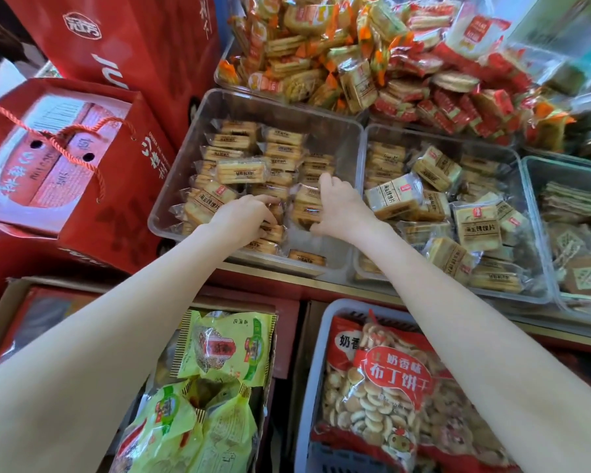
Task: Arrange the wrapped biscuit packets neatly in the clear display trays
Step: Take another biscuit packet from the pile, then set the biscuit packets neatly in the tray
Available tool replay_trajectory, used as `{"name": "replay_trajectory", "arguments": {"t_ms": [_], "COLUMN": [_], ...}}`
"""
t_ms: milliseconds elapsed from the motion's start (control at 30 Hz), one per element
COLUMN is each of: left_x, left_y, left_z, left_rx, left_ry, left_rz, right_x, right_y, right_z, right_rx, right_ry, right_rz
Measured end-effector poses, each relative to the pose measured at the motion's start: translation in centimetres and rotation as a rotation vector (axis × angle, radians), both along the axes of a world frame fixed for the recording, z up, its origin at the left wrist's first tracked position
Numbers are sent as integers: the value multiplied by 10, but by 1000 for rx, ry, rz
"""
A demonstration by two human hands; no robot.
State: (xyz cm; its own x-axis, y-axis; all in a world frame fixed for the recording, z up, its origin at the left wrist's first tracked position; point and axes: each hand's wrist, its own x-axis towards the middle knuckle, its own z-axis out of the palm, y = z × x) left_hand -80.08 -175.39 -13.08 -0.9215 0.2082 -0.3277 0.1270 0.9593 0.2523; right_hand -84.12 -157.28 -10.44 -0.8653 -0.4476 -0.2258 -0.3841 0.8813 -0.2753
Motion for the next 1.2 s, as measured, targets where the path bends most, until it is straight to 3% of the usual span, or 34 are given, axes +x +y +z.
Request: {"name": "replay_trajectory", "arguments": {"t_ms": [100, 167, 233, 300, 333, 500, 633, 767, 1000, 1200], "left_x": [-1, 0, 6, 14, 18, 31, 39, 45, 53, 53], "left_y": [7, 12, 19, 26, 30, 39, 44, 52, 54, 52], "left_z": [4, 18, 41, 63, 71, 96, 113, 130, 160, 181], "left_rx": [33, 272, 637, 905, 952, 862, 976, 812, 1221, 946], "left_ry": [2, 68, 71, 16, 3, 42, 0, 291, 327, 138], "left_rz": [51, 247, 443, 478, 448, 415, 442, 386, 470, 269], "right_x": [5, 7, 11, 15, 17, 30, 41, 47, 54, 57], "right_y": [23, 35, 43, 50, 53, 69, 81, 86, 93, 103], "right_z": [26, 36, 41, 44, 46, 62, 77, 87, 112, 124], "right_rx": [-283, -348, -396, -493, -553, -796, -923, -963, -1040, -924], "right_ry": [-60, -86, -101, -146, -175, -310, -365, -349, -384, -239], "right_rz": [-82, -66, -71, -113, -143, -222, -229, -232, -182, -162]}}
